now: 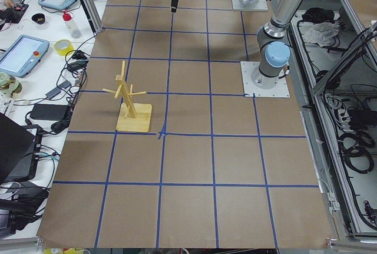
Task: Flip cup
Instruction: 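Close the right gripper on the light-blue cup and lift it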
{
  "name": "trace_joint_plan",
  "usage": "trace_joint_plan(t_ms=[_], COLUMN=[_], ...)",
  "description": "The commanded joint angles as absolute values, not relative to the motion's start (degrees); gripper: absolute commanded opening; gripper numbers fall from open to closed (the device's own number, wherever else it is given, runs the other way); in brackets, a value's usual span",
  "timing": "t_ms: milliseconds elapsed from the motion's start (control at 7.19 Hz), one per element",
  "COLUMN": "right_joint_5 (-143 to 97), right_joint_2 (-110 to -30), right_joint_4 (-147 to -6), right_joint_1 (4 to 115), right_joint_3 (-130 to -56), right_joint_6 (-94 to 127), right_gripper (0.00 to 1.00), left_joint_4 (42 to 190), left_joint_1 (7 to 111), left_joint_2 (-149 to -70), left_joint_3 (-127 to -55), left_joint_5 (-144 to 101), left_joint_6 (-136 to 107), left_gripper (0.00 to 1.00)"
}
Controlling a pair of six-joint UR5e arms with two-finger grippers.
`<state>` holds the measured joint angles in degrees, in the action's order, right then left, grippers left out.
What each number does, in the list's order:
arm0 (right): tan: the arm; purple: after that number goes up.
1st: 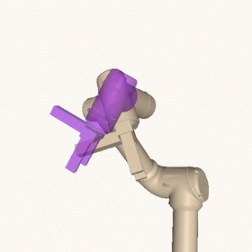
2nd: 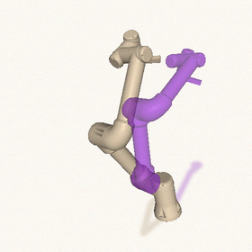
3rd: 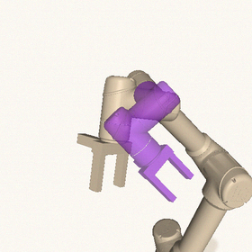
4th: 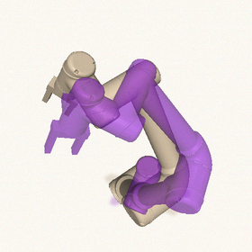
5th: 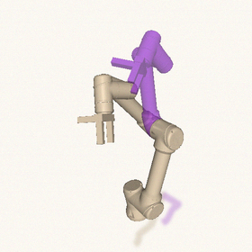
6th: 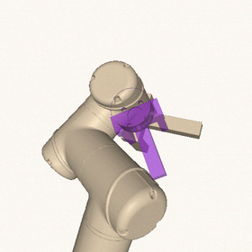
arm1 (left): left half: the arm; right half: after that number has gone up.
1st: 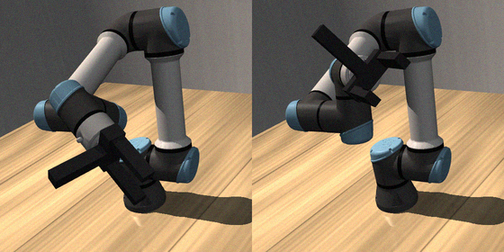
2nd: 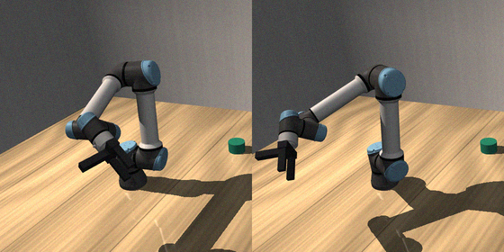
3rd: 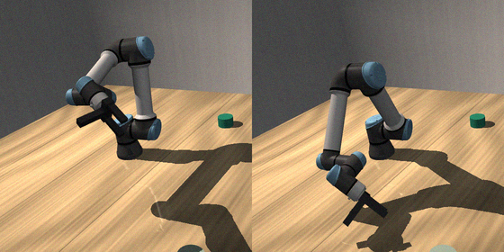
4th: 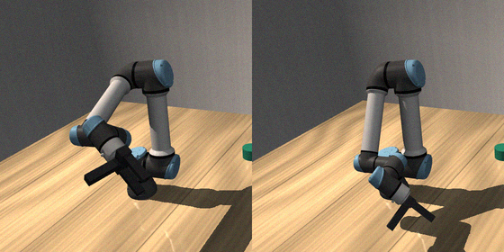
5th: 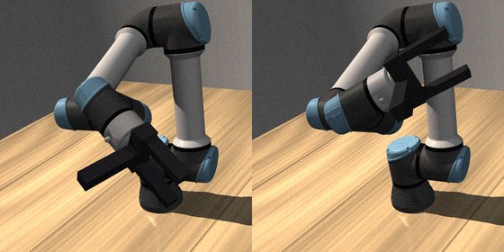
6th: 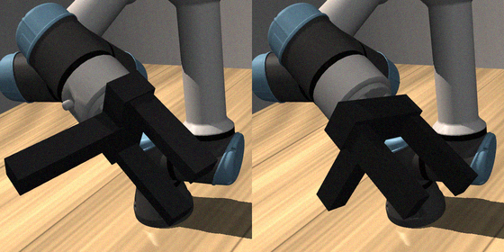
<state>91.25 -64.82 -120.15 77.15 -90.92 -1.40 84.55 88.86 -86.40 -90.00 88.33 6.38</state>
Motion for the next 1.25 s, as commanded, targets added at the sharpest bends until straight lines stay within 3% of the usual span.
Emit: trace_joint_plan(t_ms=[0, 974, 1113], right_joint_5=[94.89, 95.19, 94.75], right_joint_2=[-61.45, -54.41, -54.49], right_joint_4=[-124.26, -132.36, -132.36], right_joint_1=[76.82, 75.42, 75.41], right_joint_3=[-91.32, -90.62, -90.62], right_joint_6=[-1.32, -1.41, -1.41], right_gripper=[1.0, 0.97, 0.61], left_joint_4=[84.46, 84.55, 84.46], left_joint_1=[88.77, 88.77, 88.77], left_joint_2=[-86.4, -86.4, -86.31], left_joint_3=[-90.0, -90.0, -90.0], left_joint_5=[88.24, 88.33, 88.33], left_joint_6=[6.33, 6.42, 6.42], left_gripper=[1.0, 1.0, 1.0])
